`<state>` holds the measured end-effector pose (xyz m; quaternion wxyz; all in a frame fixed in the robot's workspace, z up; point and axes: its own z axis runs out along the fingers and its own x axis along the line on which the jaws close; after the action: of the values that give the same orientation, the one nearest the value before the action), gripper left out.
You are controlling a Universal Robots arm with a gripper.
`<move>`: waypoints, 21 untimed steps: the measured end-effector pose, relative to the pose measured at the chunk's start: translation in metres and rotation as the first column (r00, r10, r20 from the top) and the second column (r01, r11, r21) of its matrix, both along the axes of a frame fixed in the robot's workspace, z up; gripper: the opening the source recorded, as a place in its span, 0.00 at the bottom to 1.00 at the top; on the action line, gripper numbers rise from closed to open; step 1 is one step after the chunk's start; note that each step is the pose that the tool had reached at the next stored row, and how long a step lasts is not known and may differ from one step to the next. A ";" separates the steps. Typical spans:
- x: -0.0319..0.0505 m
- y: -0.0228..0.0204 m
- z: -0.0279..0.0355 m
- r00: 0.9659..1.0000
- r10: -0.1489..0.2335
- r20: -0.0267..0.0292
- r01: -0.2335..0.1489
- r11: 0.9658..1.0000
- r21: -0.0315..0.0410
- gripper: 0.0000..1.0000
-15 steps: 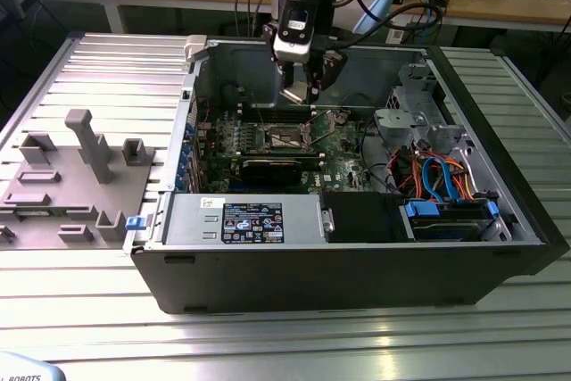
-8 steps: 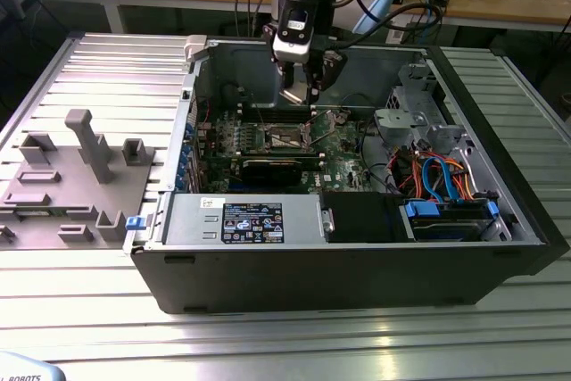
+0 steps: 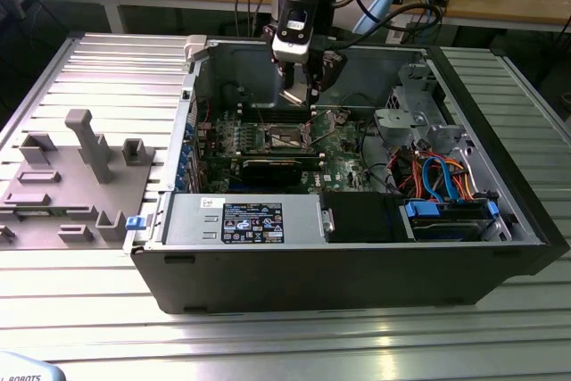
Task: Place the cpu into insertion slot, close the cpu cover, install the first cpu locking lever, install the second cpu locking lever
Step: 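Place the cpu into insertion slot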
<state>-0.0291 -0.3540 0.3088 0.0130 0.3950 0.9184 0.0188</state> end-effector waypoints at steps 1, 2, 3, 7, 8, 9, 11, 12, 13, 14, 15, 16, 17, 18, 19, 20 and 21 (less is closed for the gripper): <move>0.0000 0.0000 0.0000 1.000 -0.001 0.000 0.001 1.000 0.000 0.54; 0.0000 0.0000 -0.0001 1.000 -0.001 0.000 0.001 1.000 -0.001 0.54; 0.0000 0.0000 -0.0001 1.000 -0.002 0.000 0.002 1.000 -0.001 0.54; 0.0000 0.0000 -0.0004 1.000 -0.005 0.000 0.005 1.000 -0.001 0.54; 0.0000 0.0000 -0.0004 1.000 -0.006 0.000 0.006 1.000 -0.001 0.54; 0.0000 0.0000 -0.0005 1.000 -0.007 0.000 0.007 1.000 -0.001 0.54; 0.0000 0.0000 -0.0006 1.000 -0.009 0.000 0.009 1.000 -0.002 0.54; 0.0000 0.0000 -0.0007 1.000 -0.010 0.000 0.010 1.000 -0.002 0.54; 0.0000 0.0000 -0.0007 1.000 -0.011 0.000 0.011 1.000 -0.002 0.54; 0.0000 0.0000 -0.0008 1.000 -0.012 0.000 0.012 1.000 -0.002 0.54; 0.0000 0.0000 -0.0008 1.000 -0.012 0.000 0.012 1.000 -0.002 0.54; 0.0000 0.0000 -0.0009 1.000 -0.013 0.000 0.013 1.000 -0.002 0.54; 0.0000 0.0000 -0.0009 1.000 -0.014 0.000 0.014 1.000 -0.002 0.54; 0.0000 0.0000 -0.0010 1.000 -0.015 0.000 0.015 1.000 -0.002 0.54; 0.0000 0.0000 -0.0010 1.000 -0.016 0.000 0.016 1.000 -0.002 0.54; 0.0000 0.0000 -0.0010 1.000 -0.016 0.000 0.016 1.000 -0.002 0.54; 0.0000 0.0000 -0.0011 1.000 -0.018 0.000 0.018 1.000 -0.002 0.54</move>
<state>-0.0291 -0.3540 0.3077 0.0136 0.4031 0.9149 0.0177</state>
